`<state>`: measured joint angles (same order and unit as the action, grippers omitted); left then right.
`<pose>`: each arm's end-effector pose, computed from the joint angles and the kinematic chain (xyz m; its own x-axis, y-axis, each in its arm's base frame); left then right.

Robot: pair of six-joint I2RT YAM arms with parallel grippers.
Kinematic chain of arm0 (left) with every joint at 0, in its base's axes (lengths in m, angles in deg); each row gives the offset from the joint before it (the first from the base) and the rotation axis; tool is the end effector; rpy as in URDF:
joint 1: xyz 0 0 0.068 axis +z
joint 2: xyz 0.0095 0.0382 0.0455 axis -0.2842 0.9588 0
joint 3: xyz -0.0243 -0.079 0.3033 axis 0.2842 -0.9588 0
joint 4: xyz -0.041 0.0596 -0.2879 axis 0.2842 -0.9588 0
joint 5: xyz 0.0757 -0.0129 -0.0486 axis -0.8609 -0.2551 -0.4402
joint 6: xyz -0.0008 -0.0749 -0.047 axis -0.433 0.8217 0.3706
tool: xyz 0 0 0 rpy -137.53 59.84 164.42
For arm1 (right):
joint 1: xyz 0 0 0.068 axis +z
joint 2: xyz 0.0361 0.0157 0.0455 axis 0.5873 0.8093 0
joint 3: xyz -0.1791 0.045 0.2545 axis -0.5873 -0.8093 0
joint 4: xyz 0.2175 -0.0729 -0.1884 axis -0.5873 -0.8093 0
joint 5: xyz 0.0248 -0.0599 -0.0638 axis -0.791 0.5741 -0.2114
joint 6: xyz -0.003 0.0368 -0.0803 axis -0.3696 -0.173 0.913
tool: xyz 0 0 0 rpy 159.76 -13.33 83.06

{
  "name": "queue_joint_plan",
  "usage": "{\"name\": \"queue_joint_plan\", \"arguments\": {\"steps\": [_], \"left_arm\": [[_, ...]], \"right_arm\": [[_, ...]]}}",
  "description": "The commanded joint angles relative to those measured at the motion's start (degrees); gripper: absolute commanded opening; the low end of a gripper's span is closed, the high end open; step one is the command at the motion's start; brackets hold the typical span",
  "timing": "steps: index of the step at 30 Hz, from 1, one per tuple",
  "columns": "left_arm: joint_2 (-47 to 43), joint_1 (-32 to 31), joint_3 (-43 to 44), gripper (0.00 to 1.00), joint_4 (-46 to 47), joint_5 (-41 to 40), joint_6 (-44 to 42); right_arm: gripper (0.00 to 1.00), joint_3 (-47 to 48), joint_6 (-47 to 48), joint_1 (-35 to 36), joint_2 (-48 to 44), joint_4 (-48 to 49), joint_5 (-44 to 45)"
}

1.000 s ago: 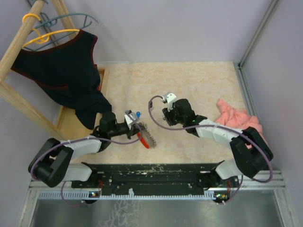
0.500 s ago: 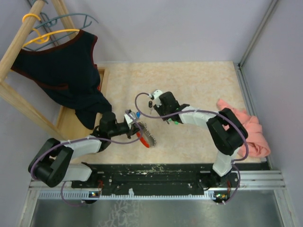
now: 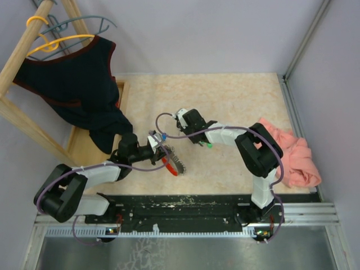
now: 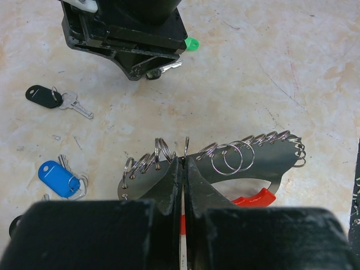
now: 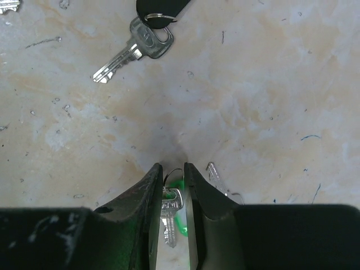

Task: Put the keys on the keyring

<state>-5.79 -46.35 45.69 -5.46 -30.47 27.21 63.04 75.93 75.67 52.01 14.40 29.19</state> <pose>0.2263 -0.1819 0.1714 -0.0595 0.2475 -0.9671 0.9195 0.3906 0.0434 0.3601 0.2842 0.1420 -0.4984 -0.6440 -0.5805 -0.6645 0.7138 -0.2213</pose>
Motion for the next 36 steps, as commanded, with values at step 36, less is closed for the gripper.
{"name": "queue_joint_plan", "arguments": {"steps": [36], "left_arm": [[-1.35, 0.4, 0.04, 0.01, 2.93, 3.07, 0.9]], "right_arm": [[0.0, -27.59, -8.07, -0.13, -19.85, 33.7, -20.84]]}}
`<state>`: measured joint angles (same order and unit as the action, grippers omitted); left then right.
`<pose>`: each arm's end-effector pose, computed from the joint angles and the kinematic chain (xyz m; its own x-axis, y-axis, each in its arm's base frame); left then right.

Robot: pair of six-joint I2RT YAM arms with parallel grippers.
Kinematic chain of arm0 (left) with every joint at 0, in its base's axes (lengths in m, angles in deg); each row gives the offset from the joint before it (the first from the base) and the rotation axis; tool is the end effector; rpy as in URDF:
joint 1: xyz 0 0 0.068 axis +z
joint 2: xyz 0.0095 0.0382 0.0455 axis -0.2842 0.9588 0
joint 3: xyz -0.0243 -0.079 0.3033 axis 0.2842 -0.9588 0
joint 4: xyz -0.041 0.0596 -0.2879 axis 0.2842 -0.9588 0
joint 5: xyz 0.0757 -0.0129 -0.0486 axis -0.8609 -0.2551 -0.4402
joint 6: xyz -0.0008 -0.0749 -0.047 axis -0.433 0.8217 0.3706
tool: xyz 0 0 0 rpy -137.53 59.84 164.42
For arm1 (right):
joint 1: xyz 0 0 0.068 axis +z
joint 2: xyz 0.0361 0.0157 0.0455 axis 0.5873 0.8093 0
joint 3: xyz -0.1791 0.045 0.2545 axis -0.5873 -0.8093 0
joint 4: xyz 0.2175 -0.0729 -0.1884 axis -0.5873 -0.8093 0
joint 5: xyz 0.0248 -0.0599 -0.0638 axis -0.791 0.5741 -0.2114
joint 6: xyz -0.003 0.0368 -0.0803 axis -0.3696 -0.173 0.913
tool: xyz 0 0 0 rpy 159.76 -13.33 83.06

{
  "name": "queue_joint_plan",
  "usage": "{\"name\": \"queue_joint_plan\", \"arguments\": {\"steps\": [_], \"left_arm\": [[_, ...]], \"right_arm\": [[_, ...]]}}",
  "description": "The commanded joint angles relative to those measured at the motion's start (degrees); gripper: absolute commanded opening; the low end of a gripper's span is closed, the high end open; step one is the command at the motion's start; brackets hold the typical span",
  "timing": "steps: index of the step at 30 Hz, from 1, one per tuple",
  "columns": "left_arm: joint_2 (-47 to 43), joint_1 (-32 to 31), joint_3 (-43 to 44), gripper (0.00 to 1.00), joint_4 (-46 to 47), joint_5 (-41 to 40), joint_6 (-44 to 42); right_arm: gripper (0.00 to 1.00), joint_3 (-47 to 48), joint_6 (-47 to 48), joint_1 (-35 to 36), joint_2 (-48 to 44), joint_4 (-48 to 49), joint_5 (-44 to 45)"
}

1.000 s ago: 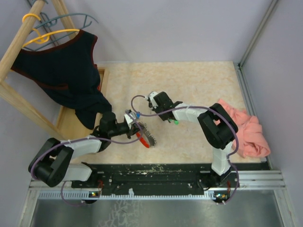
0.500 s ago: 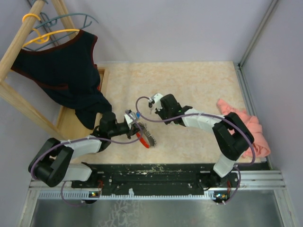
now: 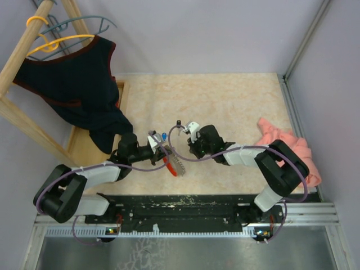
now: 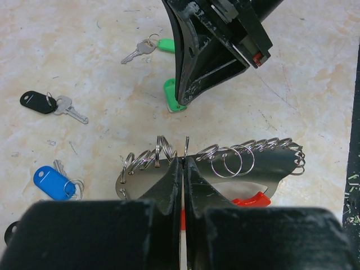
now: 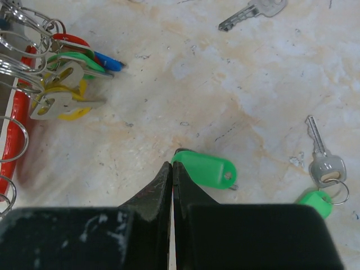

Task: Put the keys on the keyring

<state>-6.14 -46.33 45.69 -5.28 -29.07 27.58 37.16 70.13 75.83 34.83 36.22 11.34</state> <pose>0.2244 -0.1825 0.1738 -0.0558 0.2357 -0.9702 0.9277 0.3715 0.0369 0.2744 0.2461 0.1451 -0.4266 -0.4572 -0.7804 -0.7668 0.6403 0.0441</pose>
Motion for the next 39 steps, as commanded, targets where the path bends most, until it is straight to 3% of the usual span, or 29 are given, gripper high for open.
{"name": "queue_joint_plan", "arguments": {"steps": [1, 7, 21, 29, 39], "left_arm": [[-1.04, 0.34, -0.02, 0.01, 2.86, 1.68, 0.55], [-0.93, 0.38, 0.02, 0.01, 2.89, 1.46, 0.51], [-0.94, 0.35, 0.43, 0.01, 1.95, 1.06, 0.58], [-0.53, 0.37, 0.83, 0.01, 1.59, 1.39, 0.72], [-0.12, 0.36, 1.15, 0.01, 1.21, 1.98, 0.95]], "right_arm": [[0.0, -2.26, -2.54, -0.26, -2.8, 12.93, -3.32], [0.0, -3.33, -4.23, -0.41, -3.3, 15.22, -3.4], [0.0, 12.26, -12.45, -2.77, -5.44, -24.58, 15.64], [0.0, 13.64, -18.27, -6.16, -11.55, -32.94, 28.45], [0.0, 7.52, -30.8, -6.38, -10.28, -31.92, 18.7]]}}
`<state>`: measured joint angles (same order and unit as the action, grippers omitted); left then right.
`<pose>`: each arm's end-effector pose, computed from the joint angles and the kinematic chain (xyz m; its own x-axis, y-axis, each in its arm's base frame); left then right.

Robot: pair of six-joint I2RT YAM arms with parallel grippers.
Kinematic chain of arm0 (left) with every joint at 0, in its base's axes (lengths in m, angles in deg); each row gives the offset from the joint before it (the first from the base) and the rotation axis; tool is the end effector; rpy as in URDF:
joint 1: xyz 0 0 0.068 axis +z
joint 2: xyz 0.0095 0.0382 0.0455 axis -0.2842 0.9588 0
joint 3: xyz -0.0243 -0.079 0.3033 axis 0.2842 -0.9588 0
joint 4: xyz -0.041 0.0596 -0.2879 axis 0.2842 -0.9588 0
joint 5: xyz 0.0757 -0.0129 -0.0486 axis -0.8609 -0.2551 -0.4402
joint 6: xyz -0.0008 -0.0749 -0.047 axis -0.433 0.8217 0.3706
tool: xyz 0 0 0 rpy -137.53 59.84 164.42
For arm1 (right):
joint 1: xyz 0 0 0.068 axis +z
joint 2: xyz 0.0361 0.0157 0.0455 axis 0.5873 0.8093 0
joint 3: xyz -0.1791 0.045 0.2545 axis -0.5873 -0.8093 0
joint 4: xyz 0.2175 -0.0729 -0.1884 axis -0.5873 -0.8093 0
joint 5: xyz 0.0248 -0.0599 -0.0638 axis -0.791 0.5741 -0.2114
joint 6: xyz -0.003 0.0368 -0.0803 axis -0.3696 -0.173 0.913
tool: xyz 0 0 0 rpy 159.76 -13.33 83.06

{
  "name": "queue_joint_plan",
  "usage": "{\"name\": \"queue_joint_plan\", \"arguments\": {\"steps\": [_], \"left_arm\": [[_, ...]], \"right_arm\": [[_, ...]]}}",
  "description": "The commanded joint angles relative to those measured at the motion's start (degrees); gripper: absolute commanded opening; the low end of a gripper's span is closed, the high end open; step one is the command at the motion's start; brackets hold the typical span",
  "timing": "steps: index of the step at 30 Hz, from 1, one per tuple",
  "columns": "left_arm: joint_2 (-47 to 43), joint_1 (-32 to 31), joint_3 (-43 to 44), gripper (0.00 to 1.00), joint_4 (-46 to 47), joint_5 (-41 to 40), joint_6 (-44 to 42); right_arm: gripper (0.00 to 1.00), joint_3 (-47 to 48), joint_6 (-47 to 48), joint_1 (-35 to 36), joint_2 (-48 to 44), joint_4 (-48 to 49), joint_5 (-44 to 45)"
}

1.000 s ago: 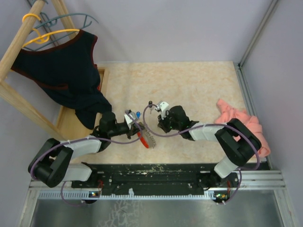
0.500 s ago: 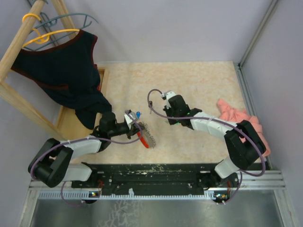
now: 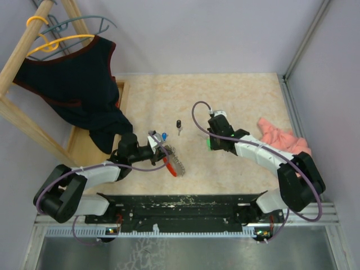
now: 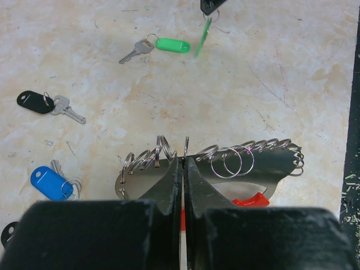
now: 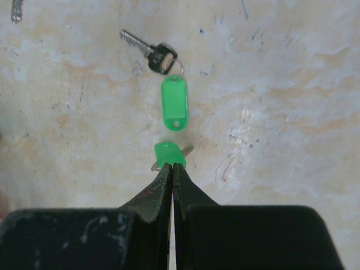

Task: Put the keys on the keyring

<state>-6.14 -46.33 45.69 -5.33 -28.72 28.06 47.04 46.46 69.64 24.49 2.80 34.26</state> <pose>0.2240 -0.1827 0.1738 -0.0638 0.2318 -0.9707 0.9294 0.3680 0.0268 0.2894 0.1710 0.2068 -0.7618 -0.1238 -0.6358 -0.1825 0.9828 0.0273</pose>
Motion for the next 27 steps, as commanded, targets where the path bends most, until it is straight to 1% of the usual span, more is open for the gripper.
{"name": "queue_joint_plan", "arguments": {"steps": [1, 6, 9, 11, 13, 17, 19, 24, 27], "left_arm": [[-0.11, 0.38, 1.24, 0.01, 1.26, 1.68, 0.5], [0.04, 0.36, 1.57, 0.01, 0.88, 1.8, 0.53], [-0.08, 0.38, 1.69, 0.01, 0.48, 1.68, 0.45], [-0.26, 0.31, 1.53, 0.01, 0.41, 1.52, 0.45], [-0.37, 0.38, 1.52, 0.01, 0.4, 1.42, 0.43], [-0.24, 0.31, 1.66, 0.01, 0.38, 1.42, 0.45], [-0.31, 0.37, 1.65, 0.01, 0.33, 1.5, 0.54], [-0.32, 0.38, 1.59, 0.01, 0.3, 1.69, 0.51], [-0.23, 0.37, 1.63, 0.01, 0.38, 1.7, 0.51]], "right_arm": [[0.0, -2.98, -8.0, -0.12, -0.01, 2.22, -5.49], [0.0, -3.21, -10.38, 2.23, 2.71, 5.59, -9.73], [0.06, -2.56, -11.13, 2.96, 5.38, 7.82, -11.85], [0.11, -1.54, -10.65, 3.05, 6.25, 7.62, -11.12], [0.17, -0.33, -9.26, 3.05, 6.12, 6.63, -10.36], [0.31, 1.34, -2.89, 2.98, 3.38, 4.24, -9.13], [0.35, 1.44, -0.07, 2.63, 2.24, 2.82, -7.45], [0.4, 0.43, 5.0, -1.31, 2.34, 0.37, -11.83], [0.41, -0.67, 6.49, -2.28, 2.18, 1.5, -13.13]]}}
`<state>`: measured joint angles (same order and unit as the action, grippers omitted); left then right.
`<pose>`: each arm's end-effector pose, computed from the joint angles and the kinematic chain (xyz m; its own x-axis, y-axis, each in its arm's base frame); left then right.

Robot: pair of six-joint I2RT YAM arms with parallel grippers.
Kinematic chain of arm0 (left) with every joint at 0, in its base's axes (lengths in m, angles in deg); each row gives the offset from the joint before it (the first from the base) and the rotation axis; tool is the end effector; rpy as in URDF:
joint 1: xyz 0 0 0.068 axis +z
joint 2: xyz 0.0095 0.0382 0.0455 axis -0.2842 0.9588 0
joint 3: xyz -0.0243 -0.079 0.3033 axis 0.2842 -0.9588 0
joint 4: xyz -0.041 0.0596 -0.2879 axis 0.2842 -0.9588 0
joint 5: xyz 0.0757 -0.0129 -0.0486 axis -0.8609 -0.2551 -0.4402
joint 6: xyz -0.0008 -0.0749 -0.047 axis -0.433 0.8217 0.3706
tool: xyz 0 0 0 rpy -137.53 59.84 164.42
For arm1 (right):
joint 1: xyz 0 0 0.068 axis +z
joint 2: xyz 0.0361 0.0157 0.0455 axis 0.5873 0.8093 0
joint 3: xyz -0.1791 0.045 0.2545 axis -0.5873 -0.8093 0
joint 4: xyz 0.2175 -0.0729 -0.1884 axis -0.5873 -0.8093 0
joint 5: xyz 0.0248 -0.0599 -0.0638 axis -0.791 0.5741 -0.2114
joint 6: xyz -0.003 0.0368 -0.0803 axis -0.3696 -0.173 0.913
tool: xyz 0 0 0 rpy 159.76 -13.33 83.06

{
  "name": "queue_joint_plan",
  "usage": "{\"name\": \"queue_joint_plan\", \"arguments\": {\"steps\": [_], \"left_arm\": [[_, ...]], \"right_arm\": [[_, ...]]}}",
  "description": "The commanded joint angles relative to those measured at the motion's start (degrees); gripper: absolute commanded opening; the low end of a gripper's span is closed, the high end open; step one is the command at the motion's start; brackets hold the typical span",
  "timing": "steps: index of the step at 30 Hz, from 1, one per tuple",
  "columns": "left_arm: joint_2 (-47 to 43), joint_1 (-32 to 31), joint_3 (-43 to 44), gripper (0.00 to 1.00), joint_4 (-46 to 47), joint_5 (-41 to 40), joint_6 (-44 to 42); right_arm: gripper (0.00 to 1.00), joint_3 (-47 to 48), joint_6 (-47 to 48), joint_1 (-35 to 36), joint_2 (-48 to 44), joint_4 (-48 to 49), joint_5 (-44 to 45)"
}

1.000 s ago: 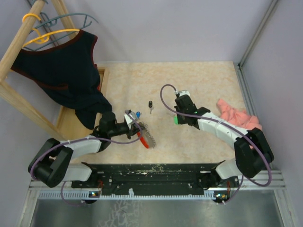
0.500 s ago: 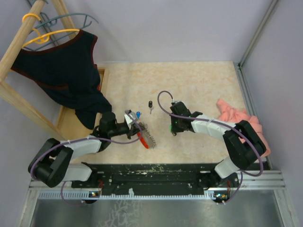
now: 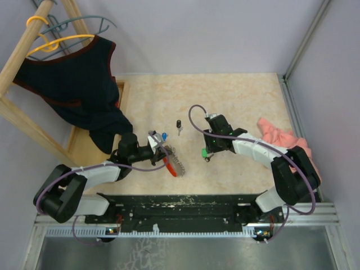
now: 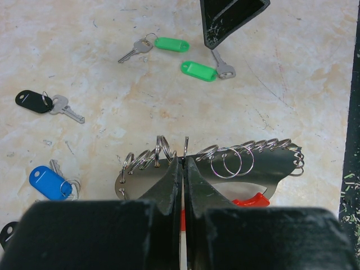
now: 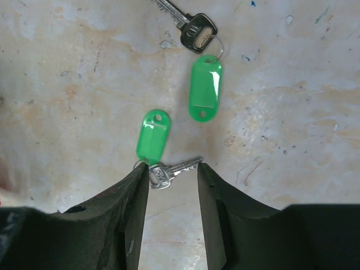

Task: Put the keys on the keyring

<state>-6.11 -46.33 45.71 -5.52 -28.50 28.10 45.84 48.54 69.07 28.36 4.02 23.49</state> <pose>0.2237 -0.1828 0.1734 -0.0671 0.2325 -0.9703 0.9308 0.3648 0.0231 0.2868 0.1827 0.1780 -0.8202 -0.1845 -0.5415 -0.2969 0.9464 0.1273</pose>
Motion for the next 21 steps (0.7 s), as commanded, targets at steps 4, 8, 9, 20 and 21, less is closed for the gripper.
{"name": "queue_joint_plan", "arguments": {"steps": [4, 8, 9, 20, 21], "left_arm": [[-0.25, 0.33, 1.59, 0.01, 0.58, 1.57, 0.48], [-0.01, 0.35, 1.74, 0.01, 0.58, 1.63, 0.5], [0.01, 0.38, 1.78, 0.01, 0.58, 1.76, 0.56], [0.05, 0.36, 1.78, 0.01, 0.5, 1.41, 0.5], [0.04, 0.36, 1.85, 0.01, 0.49, 1.4, 0.45]], "right_arm": [[0.38, -0.38, 5.61, -2.69, -0.18, 1.55, -1.65], [0.36, 1.3, 7.6, -2.44, 2.39, 1.06, -4.02], [0.36, 1.76, 8.07, -1.79, 2.84, 1.38, -4.17], [0.37, 10.8, 10.48, 7.14, 13.42, 0.45, 7.95], [0.37, 11.33, 10.43, 7.37, 13.94, 0.34, 8.85]]}}
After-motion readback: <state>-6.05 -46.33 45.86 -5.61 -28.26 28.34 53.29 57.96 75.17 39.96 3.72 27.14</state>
